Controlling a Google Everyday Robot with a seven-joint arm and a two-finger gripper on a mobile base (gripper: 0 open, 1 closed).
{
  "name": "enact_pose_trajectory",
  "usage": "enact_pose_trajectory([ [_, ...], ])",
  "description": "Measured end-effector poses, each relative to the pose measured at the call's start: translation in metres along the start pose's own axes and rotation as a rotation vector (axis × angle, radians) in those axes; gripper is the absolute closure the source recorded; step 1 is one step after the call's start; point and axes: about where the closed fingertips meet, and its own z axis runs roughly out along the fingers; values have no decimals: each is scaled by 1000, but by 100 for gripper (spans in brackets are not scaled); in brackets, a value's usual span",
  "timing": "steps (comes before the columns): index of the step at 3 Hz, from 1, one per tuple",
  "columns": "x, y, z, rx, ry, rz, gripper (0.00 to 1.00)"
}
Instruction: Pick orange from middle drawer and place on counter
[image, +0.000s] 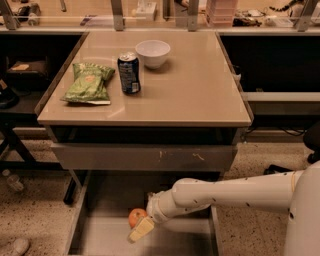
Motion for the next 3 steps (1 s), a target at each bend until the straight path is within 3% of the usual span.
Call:
enact_pose_trajectory([
  [1,31,-26,23,32,-26,51,0],
  [3,33,-21,33,12,-56,56,0],
])
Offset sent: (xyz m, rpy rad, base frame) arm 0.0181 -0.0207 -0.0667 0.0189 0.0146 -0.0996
